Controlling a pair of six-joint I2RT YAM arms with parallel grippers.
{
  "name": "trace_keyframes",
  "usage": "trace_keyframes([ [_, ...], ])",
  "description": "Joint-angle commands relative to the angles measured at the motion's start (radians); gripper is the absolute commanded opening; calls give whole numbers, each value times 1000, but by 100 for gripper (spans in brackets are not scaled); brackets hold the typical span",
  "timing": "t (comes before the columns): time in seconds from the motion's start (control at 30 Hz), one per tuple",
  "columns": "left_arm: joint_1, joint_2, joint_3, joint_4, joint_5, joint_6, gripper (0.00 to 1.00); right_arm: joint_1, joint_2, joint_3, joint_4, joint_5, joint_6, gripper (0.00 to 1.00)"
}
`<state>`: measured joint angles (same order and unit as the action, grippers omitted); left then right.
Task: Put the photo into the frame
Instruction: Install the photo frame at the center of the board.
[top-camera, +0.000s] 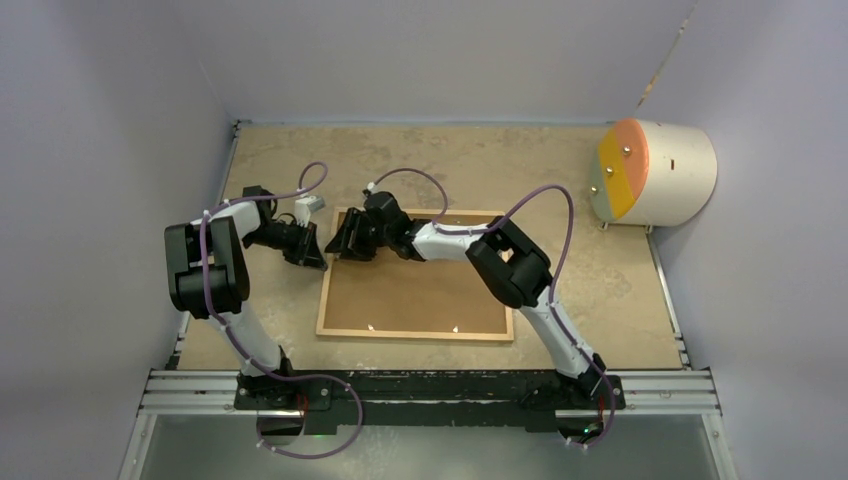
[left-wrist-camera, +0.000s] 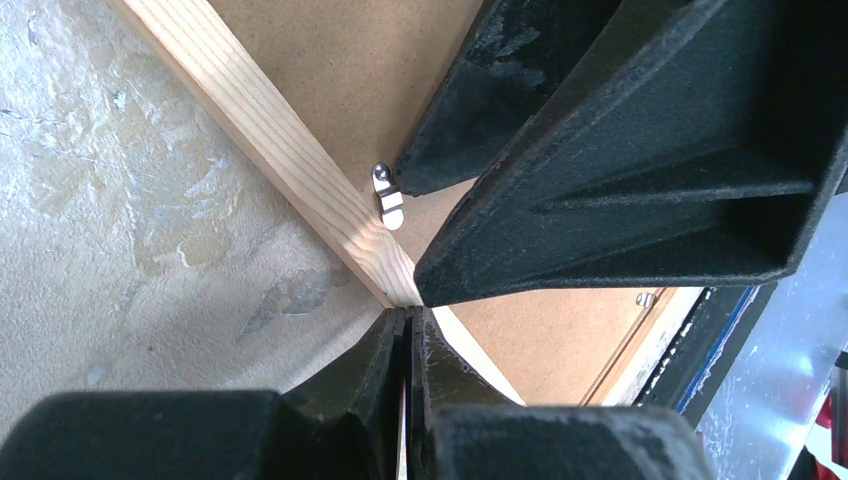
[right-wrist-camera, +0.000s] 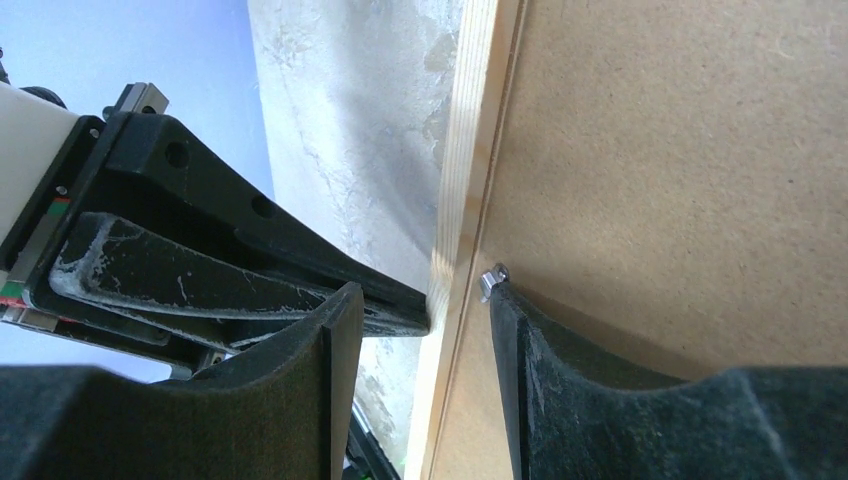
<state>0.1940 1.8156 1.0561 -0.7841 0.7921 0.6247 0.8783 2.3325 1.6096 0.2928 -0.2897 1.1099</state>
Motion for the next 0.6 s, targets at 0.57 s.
trace_keyframes([
  [0.57,-13,16,-29,74,-74,78,4,8,-28,-27,-104,20,6,52],
])
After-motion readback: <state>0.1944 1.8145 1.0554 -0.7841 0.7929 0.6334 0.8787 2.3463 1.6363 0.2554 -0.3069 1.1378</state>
